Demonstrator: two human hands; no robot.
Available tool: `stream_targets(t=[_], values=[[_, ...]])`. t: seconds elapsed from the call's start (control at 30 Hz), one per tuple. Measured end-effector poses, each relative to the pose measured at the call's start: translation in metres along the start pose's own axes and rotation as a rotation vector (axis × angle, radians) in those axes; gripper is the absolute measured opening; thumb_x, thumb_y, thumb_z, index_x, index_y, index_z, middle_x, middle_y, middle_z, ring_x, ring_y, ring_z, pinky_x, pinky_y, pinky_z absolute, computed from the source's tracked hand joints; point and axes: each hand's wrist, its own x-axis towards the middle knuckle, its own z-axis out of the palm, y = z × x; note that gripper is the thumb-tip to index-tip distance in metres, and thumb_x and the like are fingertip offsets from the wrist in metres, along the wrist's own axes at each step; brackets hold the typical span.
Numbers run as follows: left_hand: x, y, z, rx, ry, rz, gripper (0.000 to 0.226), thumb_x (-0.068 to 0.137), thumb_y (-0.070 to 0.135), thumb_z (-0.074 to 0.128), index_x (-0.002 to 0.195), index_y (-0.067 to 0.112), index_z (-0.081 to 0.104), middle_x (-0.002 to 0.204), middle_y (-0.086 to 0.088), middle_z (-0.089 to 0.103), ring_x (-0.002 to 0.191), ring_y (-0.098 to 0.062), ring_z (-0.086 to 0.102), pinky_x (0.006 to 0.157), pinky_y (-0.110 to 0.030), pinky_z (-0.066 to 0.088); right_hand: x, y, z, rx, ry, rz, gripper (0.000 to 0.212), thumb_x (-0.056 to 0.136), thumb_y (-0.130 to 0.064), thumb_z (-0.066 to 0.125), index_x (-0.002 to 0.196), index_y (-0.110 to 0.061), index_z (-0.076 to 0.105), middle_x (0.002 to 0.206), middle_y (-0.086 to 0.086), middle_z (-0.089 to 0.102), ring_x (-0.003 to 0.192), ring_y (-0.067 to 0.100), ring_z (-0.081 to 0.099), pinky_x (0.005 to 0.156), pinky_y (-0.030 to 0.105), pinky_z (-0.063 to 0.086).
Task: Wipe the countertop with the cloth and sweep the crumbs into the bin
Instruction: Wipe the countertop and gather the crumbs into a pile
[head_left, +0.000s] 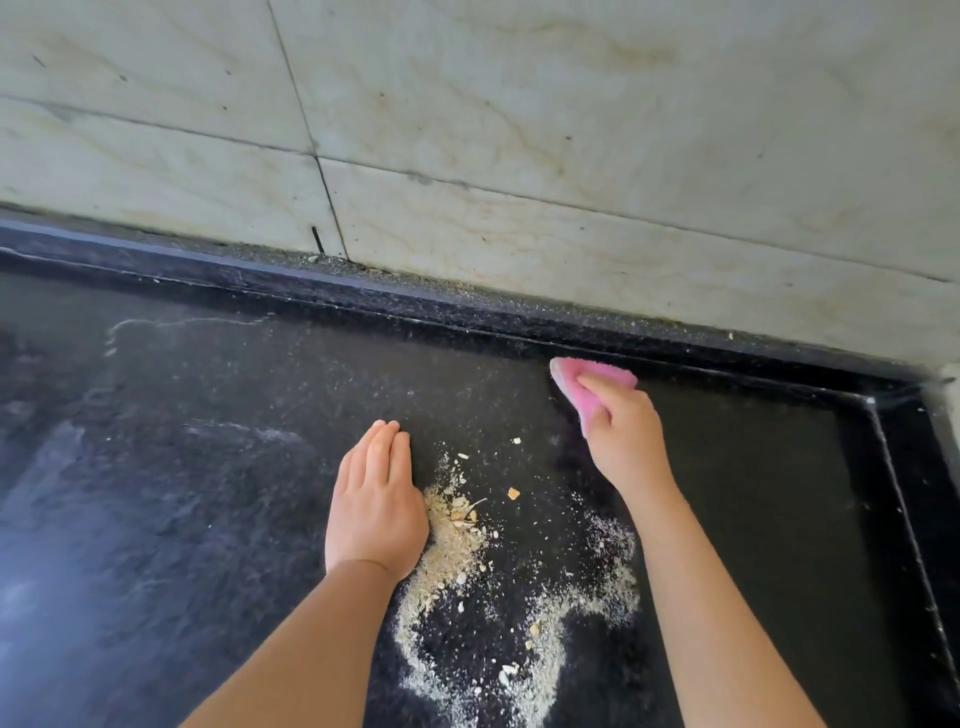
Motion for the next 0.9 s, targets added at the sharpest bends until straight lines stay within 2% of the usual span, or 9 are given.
stream_targets(t=[0.07,0.13,0.27,0.37,0.47,0.57,0.7,0.77,0.9], values=[[0.0,0.001,0.0,0.0,-0.004,0.004,0.051,0.072,0.015,0.028,0.102,-0.008,0.063,0.105,-0.019,0.065,0.1,-0.034,0.063,0.09,-0.04,0.047,0.015,0.002,0.024,-0.081,-0.033,-0.046,0.024,0.08,0.017,0.041,0.081,0.006,0.062,0.097,-0.008,0.054,0.099,0.025,0.047,0.082,0.024,0.042],[0.001,0.0,0.001,0.013,-0.009,0.004,0.051,0.071,0.015,0.028,0.102,-0.006,0.064,0.105,-0.018,0.066,0.1,-0.033,0.063,0.086,-0.042,0.049,0.013,-0.005,0.035,-0.127,-0.1,-0.148,0.024,0.078,0.018,0.041,0.073,0.001,0.057,0.089,-0.014,0.052,0.094,0.026,0.046,0.082,0.029,0.038],[0.0,-0.001,0.002,0.032,-0.001,-0.001,0.051,0.071,0.014,0.029,0.102,-0.007,0.064,0.106,-0.018,0.066,0.101,-0.033,0.063,0.094,-0.039,0.042,-0.028,-0.025,0.006,-0.133,-0.492,-0.28,0.028,0.091,0.003,0.035,0.1,-0.002,0.062,0.102,-0.021,0.045,0.098,-0.001,0.037,0.09,0.01,0.021],[0.002,-0.001,0.0,0.031,-0.007,-0.008,0.051,0.071,0.014,0.029,0.102,-0.006,0.064,0.105,-0.019,0.066,0.101,-0.034,0.063,0.085,-0.042,0.05,-0.041,-0.03,-0.031,0.035,-0.82,-0.151,0.047,0.092,0.001,0.034,0.118,-0.03,0.059,0.11,-0.026,0.051,0.102,-0.002,0.047,0.084,0.009,0.035],[0.002,-0.001,-0.001,0.04,-0.023,0.001,0.051,0.071,0.015,0.03,0.102,-0.006,0.064,0.106,-0.019,0.066,0.1,-0.033,0.063,0.082,-0.045,0.05,-0.022,-0.03,-0.042,0.288,-0.591,0.005,0.059,0.089,0.009,0.033,0.11,-0.04,0.057,0.112,-0.022,0.058,0.1,-0.013,0.052,0.079,-0.001,0.036],[0.002,0.0,0.0,0.064,-0.028,-0.002,0.051,0.071,0.016,0.029,0.102,-0.005,0.064,0.106,-0.017,0.066,0.101,-0.031,0.063,0.081,-0.046,0.05,0.0,-0.023,-0.016,0.109,-0.261,-0.105,0.04,0.089,0.007,0.036,0.114,-0.011,0.062,0.112,-0.009,0.056,0.1,0.0,0.049,0.086,-0.002,0.035],[0.002,-0.001,0.003,0.043,0.015,-0.008,0.051,0.072,0.015,0.029,0.103,-0.004,0.064,0.107,-0.016,0.066,0.102,-0.031,0.063,0.085,-0.044,0.048,-0.01,-0.017,0.02,-0.228,-0.25,-0.105,0.037,0.077,0.018,0.045,0.108,0.004,0.06,0.115,0.013,0.061,0.092,0.031,0.04,0.086,0.043,0.04],[0.002,-0.002,0.004,0.041,0.019,0.009,0.051,0.071,0.015,0.029,0.104,-0.004,0.064,0.107,-0.016,0.066,0.102,-0.031,0.062,0.092,-0.038,0.046,-0.024,-0.021,0.014,-0.195,-0.334,-0.182,0.039,0.081,0.017,0.044,0.111,-0.001,0.061,0.113,0.007,0.061,0.093,0.024,0.038,0.087,0.033,0.036],[0.001,-0.003,0.002,0.067,-0.006,0.044,0.051,0.069,0.015,0.029,0.102,-0.002,0.065,0.106,-0.014,0.067,0.101,-0.03,0.063,0.085,-0.043,0.049,-0.039,-0.027,-0.024,-0.082,-0.781,-0.211,0.046,0.094,-0.001,0.034,0.127,-0.029,0.051,0.114,-0.031,0.042,0.107,-0.002,0.039,0.079,-0.004,0.025]])
